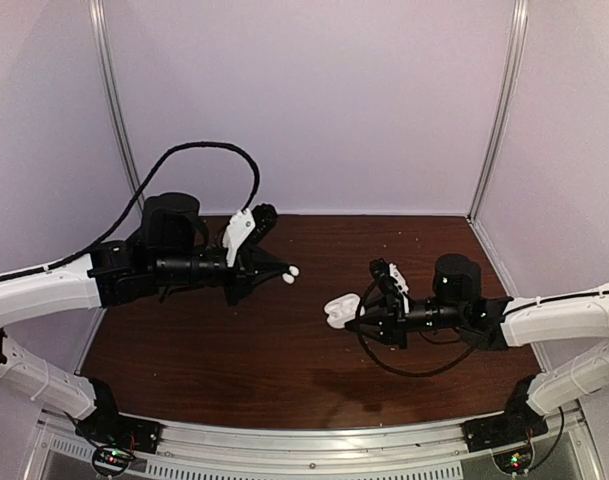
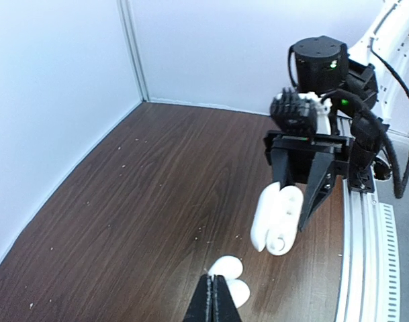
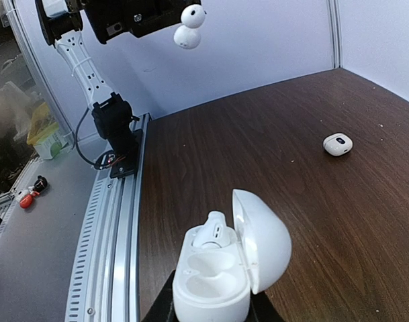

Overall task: Insert the wireless bluetooth earbuds into the charging case
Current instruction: Insert the right earbud into the right side groove of the charging case.

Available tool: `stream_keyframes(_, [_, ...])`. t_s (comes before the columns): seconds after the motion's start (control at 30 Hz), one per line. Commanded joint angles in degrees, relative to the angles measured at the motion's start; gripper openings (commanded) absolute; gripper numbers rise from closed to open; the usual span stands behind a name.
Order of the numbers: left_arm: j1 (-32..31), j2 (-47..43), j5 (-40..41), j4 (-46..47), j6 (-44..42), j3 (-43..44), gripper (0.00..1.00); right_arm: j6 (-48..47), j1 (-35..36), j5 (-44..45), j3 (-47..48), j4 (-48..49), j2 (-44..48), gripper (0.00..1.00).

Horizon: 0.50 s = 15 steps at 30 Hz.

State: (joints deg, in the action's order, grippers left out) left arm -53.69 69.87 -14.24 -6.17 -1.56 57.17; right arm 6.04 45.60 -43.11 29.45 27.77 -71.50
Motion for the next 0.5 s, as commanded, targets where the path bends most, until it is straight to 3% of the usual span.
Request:
stream_keyframes(0.0, [-3.44, 3.45, -0.30, 0.04, -4.45, 4.34, 0.00, 2.01, -0.25, -4.00, 2.63, 4.67, -1.73, 0.00])
stream_keyframes(0.47, [-8.33, 9.02, -0.20, 1.60, -5.47, 6.94, 0.00, 3.45, 0.80, -7.13, 4.30, 6.02, -4.36, 0.00])
